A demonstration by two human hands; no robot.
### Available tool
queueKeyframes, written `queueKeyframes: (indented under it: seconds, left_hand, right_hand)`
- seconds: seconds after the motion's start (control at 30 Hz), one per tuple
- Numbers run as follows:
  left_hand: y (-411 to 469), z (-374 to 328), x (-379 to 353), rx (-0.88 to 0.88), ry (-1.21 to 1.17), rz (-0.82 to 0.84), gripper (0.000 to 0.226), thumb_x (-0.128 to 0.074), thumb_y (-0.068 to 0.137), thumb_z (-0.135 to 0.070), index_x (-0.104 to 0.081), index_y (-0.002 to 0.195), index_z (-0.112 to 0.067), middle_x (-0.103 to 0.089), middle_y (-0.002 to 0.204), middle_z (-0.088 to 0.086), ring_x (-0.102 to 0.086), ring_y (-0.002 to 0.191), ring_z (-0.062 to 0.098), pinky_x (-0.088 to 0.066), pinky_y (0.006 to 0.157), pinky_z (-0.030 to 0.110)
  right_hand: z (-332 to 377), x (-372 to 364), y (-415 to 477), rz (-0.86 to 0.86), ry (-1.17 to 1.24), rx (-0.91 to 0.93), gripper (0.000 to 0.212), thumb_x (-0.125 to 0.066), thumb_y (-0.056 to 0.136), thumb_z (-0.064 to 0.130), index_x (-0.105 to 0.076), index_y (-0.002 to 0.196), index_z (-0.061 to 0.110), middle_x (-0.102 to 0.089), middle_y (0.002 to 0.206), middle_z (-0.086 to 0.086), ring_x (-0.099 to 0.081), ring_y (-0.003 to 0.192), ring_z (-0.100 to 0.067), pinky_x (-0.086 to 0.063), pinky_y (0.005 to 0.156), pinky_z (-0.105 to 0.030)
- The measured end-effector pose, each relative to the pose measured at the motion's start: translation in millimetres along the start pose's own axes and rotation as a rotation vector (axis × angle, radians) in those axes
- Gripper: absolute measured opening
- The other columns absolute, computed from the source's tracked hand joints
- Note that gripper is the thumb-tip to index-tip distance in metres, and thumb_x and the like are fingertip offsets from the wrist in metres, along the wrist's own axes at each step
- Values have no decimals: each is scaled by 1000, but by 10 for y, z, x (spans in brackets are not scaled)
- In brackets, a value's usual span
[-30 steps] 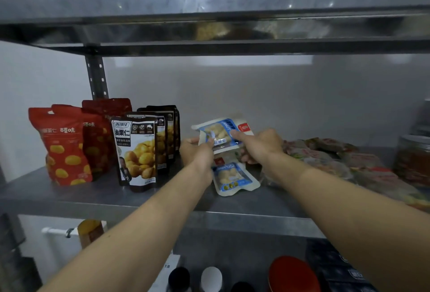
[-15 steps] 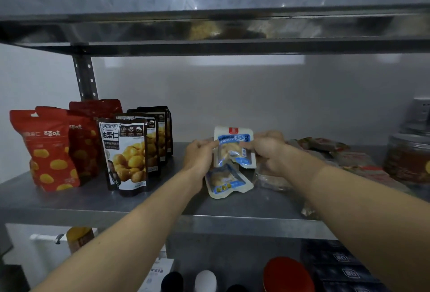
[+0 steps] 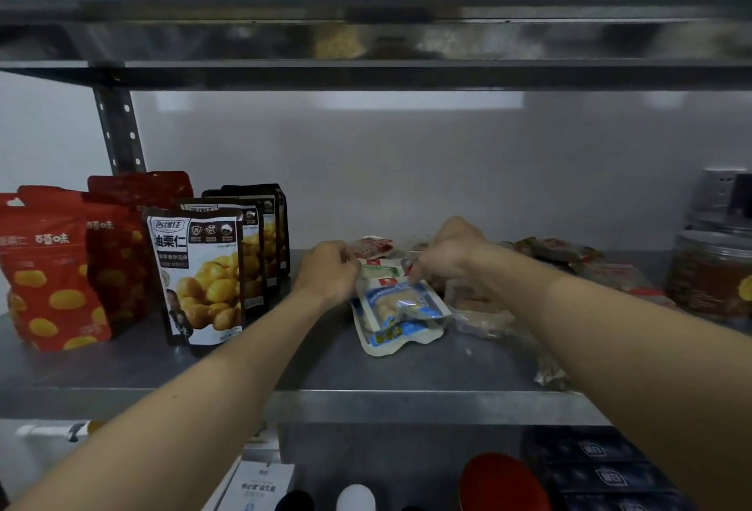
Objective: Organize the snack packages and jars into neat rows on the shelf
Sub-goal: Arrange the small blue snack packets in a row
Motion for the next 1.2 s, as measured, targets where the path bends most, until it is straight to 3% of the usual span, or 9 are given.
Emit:
queueKeyframes:
  seconds: [0.1,0.23,0.37,0.47,0.57,0.7,0.9,1.03,1.2]
  left_hand:
    - [58,19,-149,-50,29,226,37,-50,97,-28,-57,131,-17,-56,135,4,-52,123,24,-40,99,31]
    - [65,114,-351,-87,69,459,61,-47,86,-58,-53,136,-25,-55,137,-3,-52,124,18,-39,107,37]
    - [62,134,-356,-160,154,416,56,-39,81,-62,-67,110,-22,-70,110,-2,-62,101,17,-48,94,42]
    - [45,140,-326,-177,137,416,62,-41,75,-69,-69,105,-22,-72,104,-2,-64,99,16,-49,92,42]
    - [65,64,-250,-184,148,380,33,-51,91,-43,-70,107,-21,-70,108,0,-61,101,17,-48,91,35]
    - [281,34,-143,-146,91,174,24,-51,94,-27,-70,100,-14,-70,101,7,-63,96,23,-49,81,32]
    - [628,242,-337,-28,169,202,30,-51,92,-18,-65,117,-13,-65,120,6,-59,110,25,-47,93,33]
    - [776,350,-502,-8,265,320,43,-47,93,-20,-51,136,-17,-52,139,9,-48,125,25,-39,105,35]
    - [873,370,-527,2,337,300,38,-44,97,-28,-53,134,-20,-55,137,8,-52,122,27,-41,97,30]
  right_hand:
    - [52,-27,109,25,-67,100,27,-78,79,11,-70,104,5,-68,108,-8,-63,96,-22,-50,73,-28]
    - [130,-249,162,211,-288,200,41,-60,94,19,-57,135,16,-57,136,-3,-52,125,-22,-42,103,-32]
    - [156,-460,262,308,-494,231,36,-49,94,30,-64,126,23,-61,130,3,-55,116,-20,-43,104,-37]
    - [210,-463,339,300,-521,264,32,-55,84,28,-69,111,17,-68,110,-1,-61,103,-21,-50,93,-39]
    - [279,-422,400,308,-508,304,28,-61,84,23,-67,109,14,-66,104,-4,-61,96,-20,-50,84,-34]
    - [347,-365,597,204,-432,374,22,-60,89,20,-70,108,14,-68,106,-5,-62,94,-19,-51,81,-31]
    - [309,-587,774,380,-545,398,31,-58,94,28,-67,123,20,-63,123,1,-57,110,-19,-44,93,-31]
    - [291,-589,896,383,-493,415,25,-67,87,26,-74,109,20,-68,115,1,-60,104,-17,-50,93,-32]
    - [284,-553,1079,317,-502,467,17,-68,83,19,-77,96,12,-72,106,-4,-64,100,-21,-54,91,-36]
Point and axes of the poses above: each hand's wrist, its own y-axis towards the middle knuckle, its own x-axis out of the back of the hand, z = x × y, the point moved 5 cm from there along y, towards the middle knuckle
